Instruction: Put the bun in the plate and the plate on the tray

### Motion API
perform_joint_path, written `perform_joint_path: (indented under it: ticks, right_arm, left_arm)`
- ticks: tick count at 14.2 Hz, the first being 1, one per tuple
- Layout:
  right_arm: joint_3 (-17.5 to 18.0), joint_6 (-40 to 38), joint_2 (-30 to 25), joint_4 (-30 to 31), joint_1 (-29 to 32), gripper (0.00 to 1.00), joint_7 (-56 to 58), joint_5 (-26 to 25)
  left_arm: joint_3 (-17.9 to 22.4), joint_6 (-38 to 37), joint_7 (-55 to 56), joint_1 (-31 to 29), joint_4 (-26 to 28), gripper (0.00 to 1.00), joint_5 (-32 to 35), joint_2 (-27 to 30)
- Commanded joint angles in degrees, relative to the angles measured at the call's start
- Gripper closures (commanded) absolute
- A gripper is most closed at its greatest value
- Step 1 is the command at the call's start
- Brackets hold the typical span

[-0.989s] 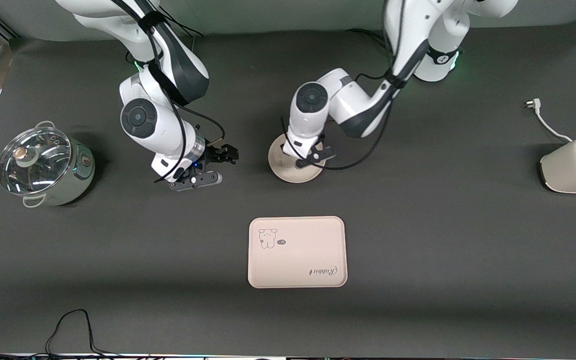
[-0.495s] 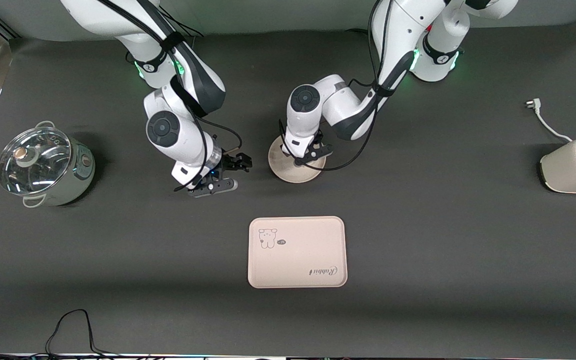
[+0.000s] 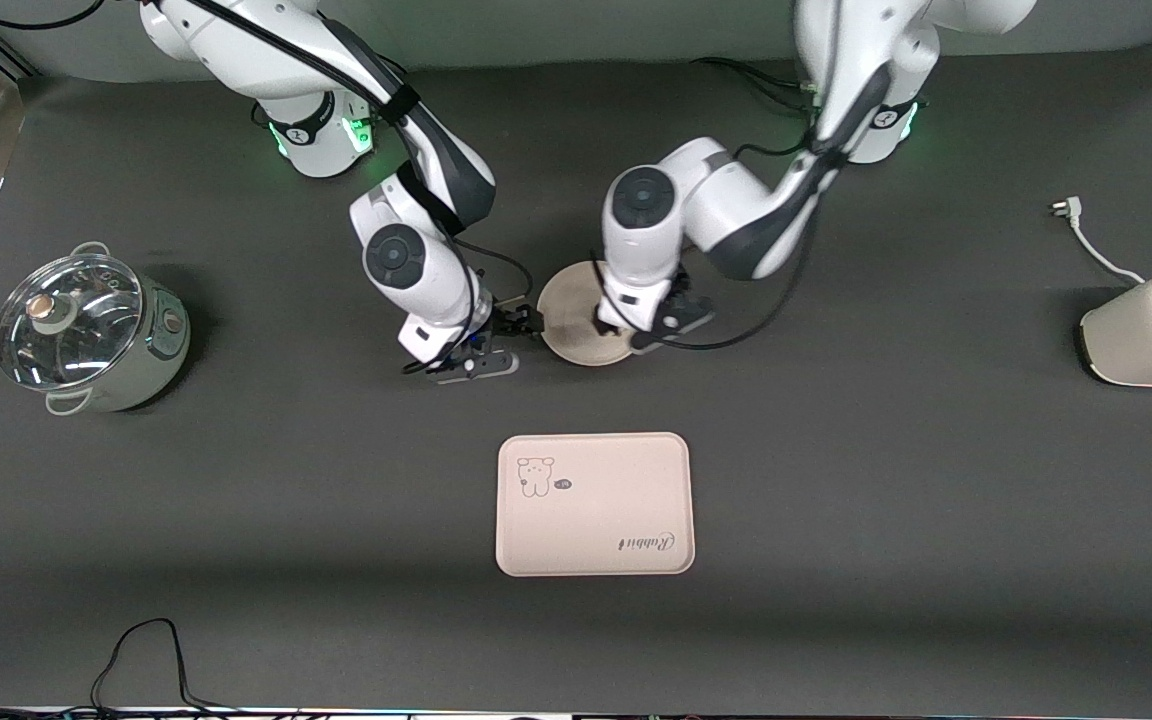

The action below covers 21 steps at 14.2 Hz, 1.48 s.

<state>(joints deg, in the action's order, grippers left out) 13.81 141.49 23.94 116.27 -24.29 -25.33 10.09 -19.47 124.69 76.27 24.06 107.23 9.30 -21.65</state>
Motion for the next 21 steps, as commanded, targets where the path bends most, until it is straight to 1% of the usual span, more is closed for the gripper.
perform_joint_path:
  ticks: [1,4,6,7,9,10,11,13,14,15,18,19,20,21]
  right_arm:
    - [0.3,6.9,1.5,2.6,-4.3,0.0,-4.4,0.9]
    - [0.3,10.3,4.3,3.3,-6.8,0.0,-6.0,0.8]
    - [0.3,12.6,4.6,4.9,-6.9,0.02,-6.0,0.2]
    - [0.3,12.5,4.5,5.2,-6.8,0.06,-5.8,0.1]
    - [0.3,12.5,4.4,5.8,-6.6,0.16,-5.6,-0.9]
    - [0.2,12.5,4.4,5.9,-6.5,0.24,-5.8,-2.1]
    - [0.2,12.5,4.5,5.9,-6.4,0.37,-5.9,-2.6]
    - [0.2,12.5,4.6,5.9,-6.3,0.78,-5.9,-2.6]
    - [0.2,12.5,4.6,5.9,-6.2,0.94,-5.9,-2.6]
    - [0.2,12.5,4.7,5.9,-6.2,1.0,-5.8,-2.6]
    - [0.2,12.2,4.7,5.6,-6.1,1.0,-5.9,-2.6]
    - [0.2,12.2,4.7,5.5,-6.1,1.0,-6.0,-2.6]
    - [0.2,12.1,4.6,5.0,-6.0,1.0,-6.0,-2.6]
    - [0.1,11.6,4.3,4.2,-5.9,1.0,-6.2,-2.6]
  left_arm:
    - [-0.5,-6.2,-12.4,-9.7,0.2,0.0,-0.7,6.5]
    - [-0.3,-10.4,-27.7,-19.8,-3.7,0.0,-2.0,7.6]
    - [-0.3,-13.2,-38.9,-28.6,-6.9,0.0,-5.1,7.6]
    - [-0.3,-14.0,-44.5,-32.1,-7.7,0.0,-5.6,7.8]
    - [0.0,-14.1,-52.1,-36.9,-7.7,0.0,-5.5,9.3]
    - [0.0,-14.5,-54.4,-38.5,-7.5,0.0,-5.9,10.6]
    - [0.0,-16.0,-56.2,-39.9,-7.2,0.0,-6.0,11.8]
    - [0.1,-17.5,-60.1,-41.9,-7.2,0.0,-6.0,13.8]
    - [0.1,-18.5,-60.7,-42.0,-7.2,0.0,-6.0,14.8]
    - [0.1,-19.7,-60.8,-42.0,-7.2,0.0,-6.0,15.7]
    - [0.0,-22.5,-61.3,-41.2,-7.2,0.0,-5.9,17.2]
    - [1.2,-22.9,-62.7,-39.2,-7.4,0.0,-5.9,17.2]
    - [8.2,-23.8,-64.0,-32.7,-7.4,0.0,-5.8,17.3]
    - [18.2,-24.5,-64.1,-23.5,-7.5,0.0,-6.0,17.6]
